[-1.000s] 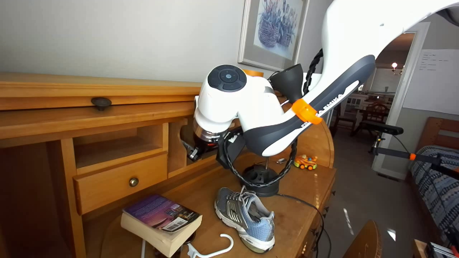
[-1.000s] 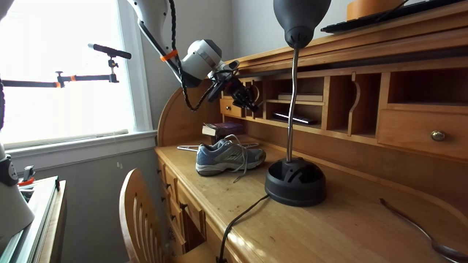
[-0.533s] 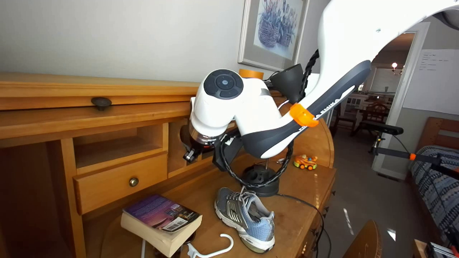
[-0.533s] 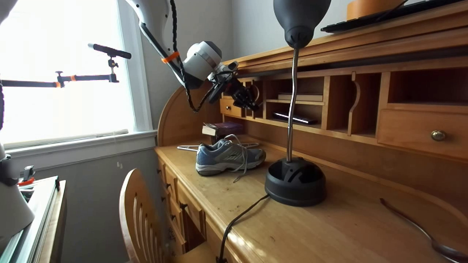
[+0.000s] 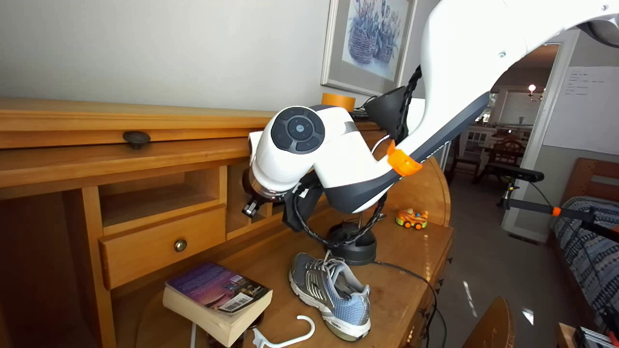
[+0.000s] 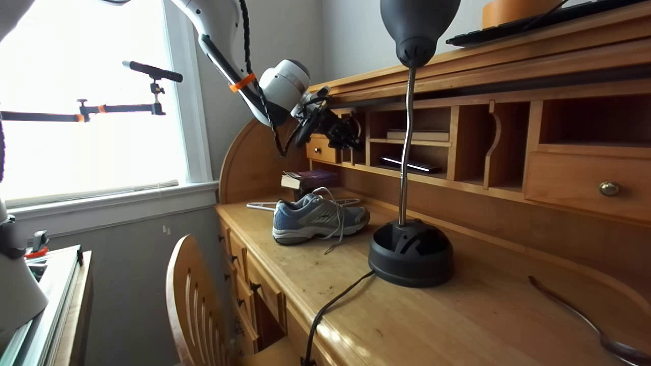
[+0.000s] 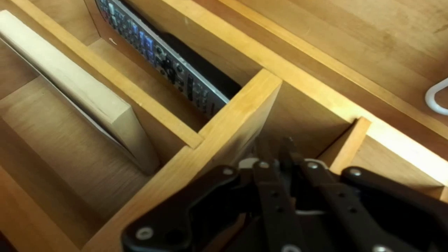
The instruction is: Take the marker out of the sneaker and put it on the shelf.
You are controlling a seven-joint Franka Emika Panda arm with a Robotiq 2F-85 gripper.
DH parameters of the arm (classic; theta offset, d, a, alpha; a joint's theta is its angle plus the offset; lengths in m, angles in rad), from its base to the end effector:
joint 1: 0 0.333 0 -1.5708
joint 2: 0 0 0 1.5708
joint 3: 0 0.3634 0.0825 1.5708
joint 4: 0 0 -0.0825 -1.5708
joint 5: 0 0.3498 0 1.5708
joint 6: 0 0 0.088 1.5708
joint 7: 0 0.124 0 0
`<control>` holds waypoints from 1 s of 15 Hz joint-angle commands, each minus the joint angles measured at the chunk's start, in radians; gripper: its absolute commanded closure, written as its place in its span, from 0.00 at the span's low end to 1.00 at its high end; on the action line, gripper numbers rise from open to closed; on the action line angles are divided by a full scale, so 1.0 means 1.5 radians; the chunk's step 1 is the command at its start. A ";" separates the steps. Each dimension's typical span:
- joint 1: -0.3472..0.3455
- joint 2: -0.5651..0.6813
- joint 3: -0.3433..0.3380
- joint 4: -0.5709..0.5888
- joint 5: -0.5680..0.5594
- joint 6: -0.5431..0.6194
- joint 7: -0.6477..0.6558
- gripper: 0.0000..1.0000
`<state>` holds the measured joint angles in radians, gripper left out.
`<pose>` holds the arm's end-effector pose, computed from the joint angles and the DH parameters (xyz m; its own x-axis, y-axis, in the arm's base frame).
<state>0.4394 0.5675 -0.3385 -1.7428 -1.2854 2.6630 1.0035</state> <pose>0.6831 0.1254 0.3376 0.7481 0.4325 0.5034 0.0224 -0.7746 0.6321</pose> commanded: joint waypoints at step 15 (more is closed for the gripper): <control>0.013 -0.065 0.007 -0.094 -0.025 -0.005 0.116 0.40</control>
<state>0.4499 0.5477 -0.3428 -1.7812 -1.3698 2.6628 1.1344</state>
